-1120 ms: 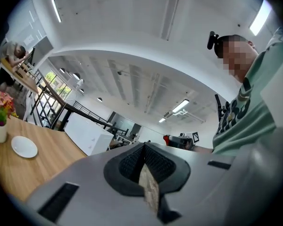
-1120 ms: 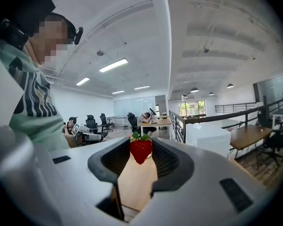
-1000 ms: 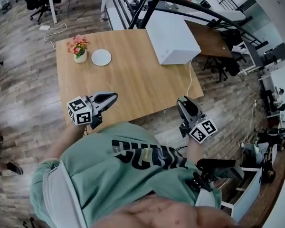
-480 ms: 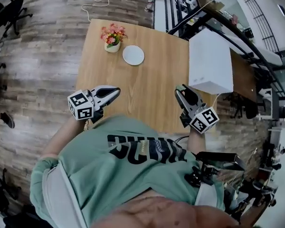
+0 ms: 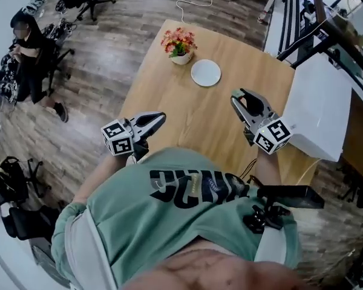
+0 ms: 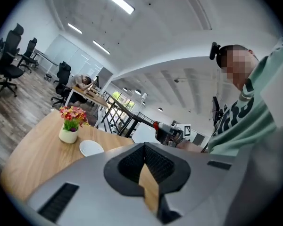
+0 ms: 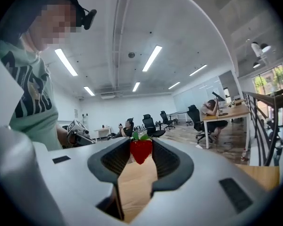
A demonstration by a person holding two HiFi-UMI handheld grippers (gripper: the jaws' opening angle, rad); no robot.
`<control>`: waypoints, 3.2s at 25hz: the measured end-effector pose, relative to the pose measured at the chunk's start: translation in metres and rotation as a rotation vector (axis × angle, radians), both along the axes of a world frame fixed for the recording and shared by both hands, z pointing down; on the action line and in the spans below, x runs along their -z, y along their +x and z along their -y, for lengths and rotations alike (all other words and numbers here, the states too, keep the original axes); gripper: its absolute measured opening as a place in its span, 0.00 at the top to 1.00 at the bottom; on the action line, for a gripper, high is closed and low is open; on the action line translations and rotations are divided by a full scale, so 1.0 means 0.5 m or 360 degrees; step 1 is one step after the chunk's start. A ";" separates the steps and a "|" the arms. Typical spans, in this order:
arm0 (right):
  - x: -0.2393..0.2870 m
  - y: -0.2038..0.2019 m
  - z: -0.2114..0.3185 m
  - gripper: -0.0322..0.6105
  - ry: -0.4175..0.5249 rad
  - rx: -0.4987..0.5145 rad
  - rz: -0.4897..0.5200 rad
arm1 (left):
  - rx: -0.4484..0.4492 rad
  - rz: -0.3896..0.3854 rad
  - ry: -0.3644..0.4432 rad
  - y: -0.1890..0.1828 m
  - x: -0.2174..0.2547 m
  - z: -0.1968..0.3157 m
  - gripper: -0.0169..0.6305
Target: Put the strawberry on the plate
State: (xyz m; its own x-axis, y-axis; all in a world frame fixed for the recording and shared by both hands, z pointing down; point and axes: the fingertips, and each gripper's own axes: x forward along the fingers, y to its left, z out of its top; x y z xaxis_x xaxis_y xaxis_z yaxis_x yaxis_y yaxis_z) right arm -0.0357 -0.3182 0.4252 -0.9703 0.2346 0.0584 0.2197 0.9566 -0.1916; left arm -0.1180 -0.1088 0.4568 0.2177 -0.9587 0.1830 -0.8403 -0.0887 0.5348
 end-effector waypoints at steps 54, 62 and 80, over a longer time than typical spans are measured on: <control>-0.062 -0.011 -0.032 0.72 0.0002 -0.0206 -0.0330 | -0.0257 -0.0085 0.0189 -0.048 -0.029 0.051 0.97; -0.129 -0.080 0.000 0.72 -0.0025 -0.0191 -0.0374 | -0.0251 -0.0093 0.0146 -0.104 -0.082 0.094 0.97; -0.361 -0.323 0.085 0.72 0.0065 0.0006 -0.0595 | -0.0209 -0.0142 -0.0011 -0.263 -0.292 0.242 0.97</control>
